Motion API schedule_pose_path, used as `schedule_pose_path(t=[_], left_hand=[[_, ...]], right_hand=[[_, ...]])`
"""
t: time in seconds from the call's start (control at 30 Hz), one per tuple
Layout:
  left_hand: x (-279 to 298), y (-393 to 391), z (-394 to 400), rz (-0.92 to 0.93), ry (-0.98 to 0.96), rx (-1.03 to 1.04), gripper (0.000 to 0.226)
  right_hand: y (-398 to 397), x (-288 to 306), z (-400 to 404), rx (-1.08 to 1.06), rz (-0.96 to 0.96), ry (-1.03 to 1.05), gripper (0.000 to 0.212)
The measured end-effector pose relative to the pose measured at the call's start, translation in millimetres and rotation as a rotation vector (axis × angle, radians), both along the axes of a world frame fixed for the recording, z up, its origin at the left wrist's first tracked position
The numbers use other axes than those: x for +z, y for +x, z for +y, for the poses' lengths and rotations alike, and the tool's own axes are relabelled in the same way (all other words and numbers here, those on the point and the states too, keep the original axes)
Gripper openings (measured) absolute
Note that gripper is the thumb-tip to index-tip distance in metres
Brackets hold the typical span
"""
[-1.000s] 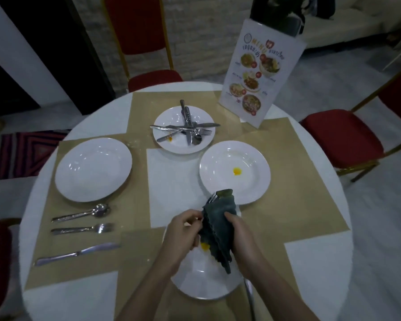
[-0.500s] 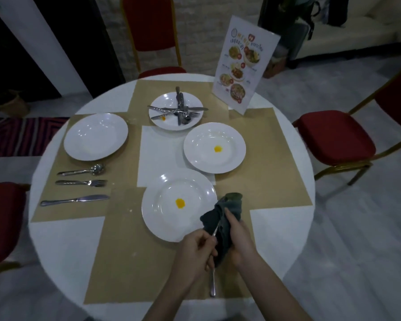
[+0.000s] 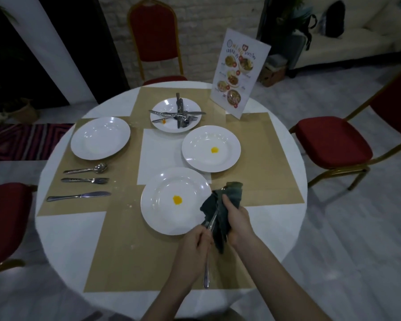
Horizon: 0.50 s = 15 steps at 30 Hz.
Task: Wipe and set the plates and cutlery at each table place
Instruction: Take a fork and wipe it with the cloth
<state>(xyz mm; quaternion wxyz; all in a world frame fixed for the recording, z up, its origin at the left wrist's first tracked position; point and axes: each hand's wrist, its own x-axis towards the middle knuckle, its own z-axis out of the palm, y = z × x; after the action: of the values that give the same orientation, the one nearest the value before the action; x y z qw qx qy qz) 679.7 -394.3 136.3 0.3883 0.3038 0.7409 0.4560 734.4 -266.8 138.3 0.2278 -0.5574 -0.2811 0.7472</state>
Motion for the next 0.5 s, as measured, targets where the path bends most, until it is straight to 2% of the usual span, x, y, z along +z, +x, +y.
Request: schedule_pose_path(t=[0.17,0.37,0.5], left_hand=[[5.1,-6.8,-1.9,-0.113,0.013,0.136,0.033],[16.9,-5.1,-12.6,-0.045,0.003,0.038,0.029],[19.9,-6.1,-11.0,-0.066,0.014,0.062,0.03]], right_hand=[[-4.5,1.0,-29.1,0.186,0.064,-0.028,0.03],[-8.4,1.4,-13.5,0.003,0.023,-0.024,0.032],[-6.8,1.9,-31.7,0.092,0.054,-0.057,0.034]])
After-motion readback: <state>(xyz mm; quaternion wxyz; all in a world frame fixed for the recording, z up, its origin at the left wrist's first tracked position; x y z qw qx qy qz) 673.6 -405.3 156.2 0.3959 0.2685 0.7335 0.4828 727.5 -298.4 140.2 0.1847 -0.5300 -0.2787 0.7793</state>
